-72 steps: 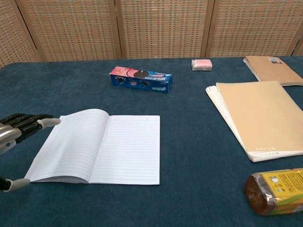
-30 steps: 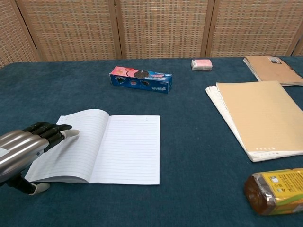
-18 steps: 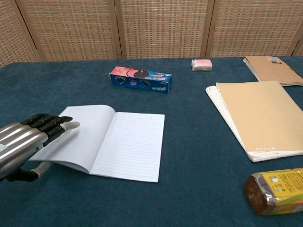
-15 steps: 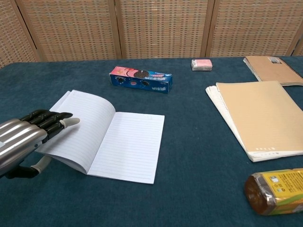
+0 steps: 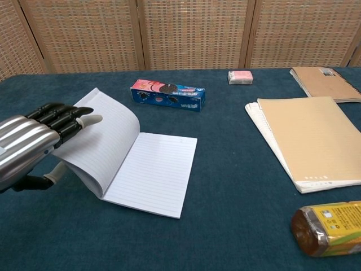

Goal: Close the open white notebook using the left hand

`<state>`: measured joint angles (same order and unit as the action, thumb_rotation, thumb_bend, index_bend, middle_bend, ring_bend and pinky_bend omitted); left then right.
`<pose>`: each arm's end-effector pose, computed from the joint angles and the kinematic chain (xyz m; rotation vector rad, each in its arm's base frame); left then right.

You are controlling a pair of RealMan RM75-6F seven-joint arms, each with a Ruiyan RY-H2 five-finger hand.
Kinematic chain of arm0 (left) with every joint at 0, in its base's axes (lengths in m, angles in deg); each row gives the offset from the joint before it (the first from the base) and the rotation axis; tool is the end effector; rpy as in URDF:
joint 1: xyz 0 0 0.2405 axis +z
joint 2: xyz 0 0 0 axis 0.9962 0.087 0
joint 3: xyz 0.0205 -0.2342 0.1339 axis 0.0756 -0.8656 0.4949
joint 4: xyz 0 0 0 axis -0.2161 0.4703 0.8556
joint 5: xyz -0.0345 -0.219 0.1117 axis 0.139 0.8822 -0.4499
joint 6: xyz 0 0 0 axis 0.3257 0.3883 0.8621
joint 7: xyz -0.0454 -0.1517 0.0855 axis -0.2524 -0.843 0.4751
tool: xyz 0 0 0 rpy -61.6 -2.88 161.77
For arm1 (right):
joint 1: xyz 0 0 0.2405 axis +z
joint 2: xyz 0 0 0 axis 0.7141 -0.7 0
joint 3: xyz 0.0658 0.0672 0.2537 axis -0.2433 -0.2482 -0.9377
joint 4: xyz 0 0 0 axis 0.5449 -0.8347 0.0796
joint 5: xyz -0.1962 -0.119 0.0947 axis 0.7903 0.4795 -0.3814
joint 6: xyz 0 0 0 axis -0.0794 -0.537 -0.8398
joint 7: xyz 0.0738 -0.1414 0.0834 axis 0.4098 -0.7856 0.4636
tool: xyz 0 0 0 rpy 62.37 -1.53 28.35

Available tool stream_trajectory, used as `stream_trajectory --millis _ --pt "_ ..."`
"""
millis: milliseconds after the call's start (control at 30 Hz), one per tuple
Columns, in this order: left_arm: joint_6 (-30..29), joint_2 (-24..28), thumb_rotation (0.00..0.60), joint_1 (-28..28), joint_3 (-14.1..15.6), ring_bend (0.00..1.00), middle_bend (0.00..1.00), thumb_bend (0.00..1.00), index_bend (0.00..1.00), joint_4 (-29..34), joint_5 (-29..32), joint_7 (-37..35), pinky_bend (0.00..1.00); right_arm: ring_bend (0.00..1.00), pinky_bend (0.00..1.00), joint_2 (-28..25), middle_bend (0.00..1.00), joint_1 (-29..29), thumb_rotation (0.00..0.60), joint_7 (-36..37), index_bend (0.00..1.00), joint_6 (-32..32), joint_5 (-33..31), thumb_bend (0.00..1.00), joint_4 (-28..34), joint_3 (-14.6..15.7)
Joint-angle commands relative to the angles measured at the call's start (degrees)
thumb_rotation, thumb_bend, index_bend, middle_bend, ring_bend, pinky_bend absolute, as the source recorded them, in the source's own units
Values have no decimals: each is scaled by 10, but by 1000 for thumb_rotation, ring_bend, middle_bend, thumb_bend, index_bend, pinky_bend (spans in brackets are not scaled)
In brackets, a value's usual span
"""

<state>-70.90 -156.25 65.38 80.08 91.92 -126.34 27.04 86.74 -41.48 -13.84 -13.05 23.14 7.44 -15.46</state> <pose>-0.2041 0.2584 -0.0738 -1.8332 -0.4340 -0.8981 -0.3010 -0.2111 0.1164 1.3832 -0.9589 1.1591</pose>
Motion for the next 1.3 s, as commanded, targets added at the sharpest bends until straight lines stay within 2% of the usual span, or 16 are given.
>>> stream_trajectory --millis 33,200,400,833,1067,1233,1300 --pt "-13 7 600 -5 -7 0 0 531 0 10 -14 1 0 0 0 0 0 0 600 0 0 -1 0 118 0 0" --pt "-20 13 600 -12 -14 0 0 430 0 17 -25 6 0 0 0 -1 0 -1 600 1 0 -2 0 119 1 0" --pt "-23 7 600 -20 -19 0 0 430 0 22 -38 9 0 0 0 0 0 -1 600 -1 0 -1 0 118 1 0" --pt "11 -39 600 -59 -47 0 0 421 0 31 -35 42 0 0 0 2 0 1 600 -5 0 5 1 118 0 2" --pt "13 -57 600 -67 -39 0 0 416 0 36 -48 57 0 0 0 1 0 0 600 -2 0 4 -1 118 -1 2" --pt "4 -43 600 -57 -31 0 0 416 0 44 -45 53 0 0 0 0 0 0 600 1 0 3 -2 118 -1 1" --pt "-13 -15 600 -37 -24 0 0 416 0 59 -31 40 0 0 0 -2 0 0 600 4 0 3 -4 118 -2 0"
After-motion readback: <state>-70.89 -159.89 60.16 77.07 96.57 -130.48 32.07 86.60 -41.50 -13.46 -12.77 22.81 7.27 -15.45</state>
